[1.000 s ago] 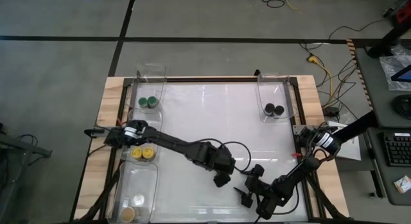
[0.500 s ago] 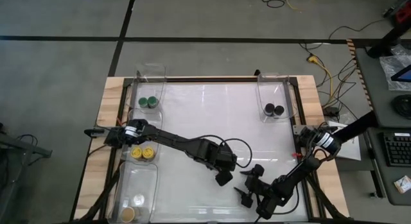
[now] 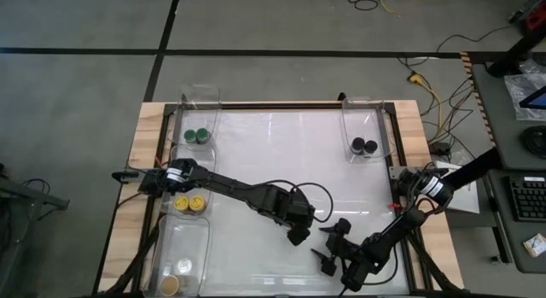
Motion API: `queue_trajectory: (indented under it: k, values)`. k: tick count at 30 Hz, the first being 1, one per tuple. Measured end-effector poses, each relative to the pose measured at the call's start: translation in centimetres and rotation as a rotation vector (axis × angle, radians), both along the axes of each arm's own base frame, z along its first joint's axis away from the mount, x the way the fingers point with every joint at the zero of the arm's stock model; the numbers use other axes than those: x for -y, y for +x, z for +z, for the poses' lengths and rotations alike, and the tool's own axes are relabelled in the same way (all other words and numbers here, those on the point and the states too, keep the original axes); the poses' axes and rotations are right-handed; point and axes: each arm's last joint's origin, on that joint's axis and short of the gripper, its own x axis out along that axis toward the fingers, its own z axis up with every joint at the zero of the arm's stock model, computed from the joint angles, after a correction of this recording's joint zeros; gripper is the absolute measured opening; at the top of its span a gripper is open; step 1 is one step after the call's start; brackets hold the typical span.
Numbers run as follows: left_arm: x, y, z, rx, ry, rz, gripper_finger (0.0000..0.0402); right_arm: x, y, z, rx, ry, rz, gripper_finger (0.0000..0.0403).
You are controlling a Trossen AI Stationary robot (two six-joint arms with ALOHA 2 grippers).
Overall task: Sort spices by type
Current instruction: Put the brown spice bottle into the bottom left transparent bin
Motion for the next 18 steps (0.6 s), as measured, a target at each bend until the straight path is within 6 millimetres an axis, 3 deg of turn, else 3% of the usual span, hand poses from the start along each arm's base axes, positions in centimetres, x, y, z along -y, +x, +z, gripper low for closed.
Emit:
queue_trajectory:
  k: [18]
  values:
    - [0.37,-0.07,-0.02,0.007,0.009,0.018,0.0345,0.05,-0.02,-0.03,-0.002,-0.003,0.000,0.0361]
